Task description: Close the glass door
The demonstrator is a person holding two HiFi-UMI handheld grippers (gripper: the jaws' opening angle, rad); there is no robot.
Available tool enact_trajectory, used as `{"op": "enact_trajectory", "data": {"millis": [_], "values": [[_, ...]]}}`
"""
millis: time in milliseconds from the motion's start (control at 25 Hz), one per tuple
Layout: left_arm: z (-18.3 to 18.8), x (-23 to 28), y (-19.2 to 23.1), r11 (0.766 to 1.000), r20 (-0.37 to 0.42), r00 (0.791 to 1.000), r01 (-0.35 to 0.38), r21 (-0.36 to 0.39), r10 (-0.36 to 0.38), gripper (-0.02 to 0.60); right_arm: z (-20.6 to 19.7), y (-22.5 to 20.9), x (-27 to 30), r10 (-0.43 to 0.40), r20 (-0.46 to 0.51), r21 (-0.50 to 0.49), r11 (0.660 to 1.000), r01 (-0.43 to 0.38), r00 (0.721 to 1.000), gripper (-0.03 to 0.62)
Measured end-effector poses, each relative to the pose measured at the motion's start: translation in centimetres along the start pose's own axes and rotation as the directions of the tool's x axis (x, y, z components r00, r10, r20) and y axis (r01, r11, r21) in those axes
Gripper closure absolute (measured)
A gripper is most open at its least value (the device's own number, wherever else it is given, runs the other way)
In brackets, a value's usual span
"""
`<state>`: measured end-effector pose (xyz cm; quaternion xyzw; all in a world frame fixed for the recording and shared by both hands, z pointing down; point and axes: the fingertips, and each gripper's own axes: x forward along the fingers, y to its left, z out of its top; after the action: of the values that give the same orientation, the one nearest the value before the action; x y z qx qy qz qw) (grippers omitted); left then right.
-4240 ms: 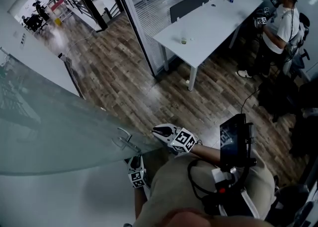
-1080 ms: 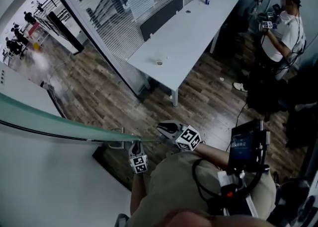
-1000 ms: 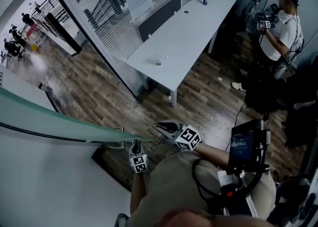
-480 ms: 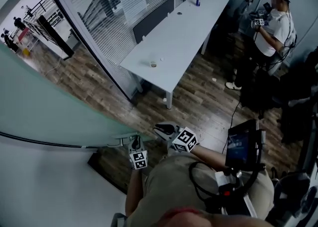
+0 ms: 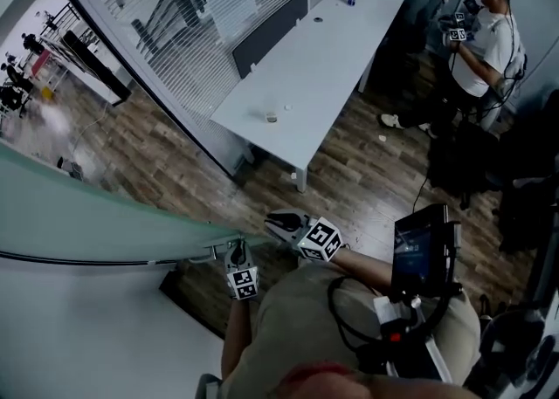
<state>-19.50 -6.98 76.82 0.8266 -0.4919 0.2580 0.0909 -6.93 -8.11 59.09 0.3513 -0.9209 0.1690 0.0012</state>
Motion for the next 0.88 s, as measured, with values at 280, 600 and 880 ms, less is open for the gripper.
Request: {"op": "enact_trajectory", "data": {"millis": [280,600,880], "values": [[0.7,2.0,1.3,0.997,-0.039,0.998,-0.047,-0.059,0.045,0.525,2.9,-4.7,1.3,0.018,-0.008,-0.015,1.000,-0.019,1.000,0.526],[2.3,4.4,2.9,0.983,-0.016,0.992,-0.124,-0.135,0.123,0.523,3.7,-6.7,1.5,0.049,-0.014,-0.050,0.997,-0.050,0.999,0.526],[4.4,2.9,4.9,0.964,-0.022,0.975,-0.224,-0.146,0.223,0.522,2.8,-7.4,1.8,0.109,-0.047,-0.018,0.994,-0.110,0.993,0.526]]}}
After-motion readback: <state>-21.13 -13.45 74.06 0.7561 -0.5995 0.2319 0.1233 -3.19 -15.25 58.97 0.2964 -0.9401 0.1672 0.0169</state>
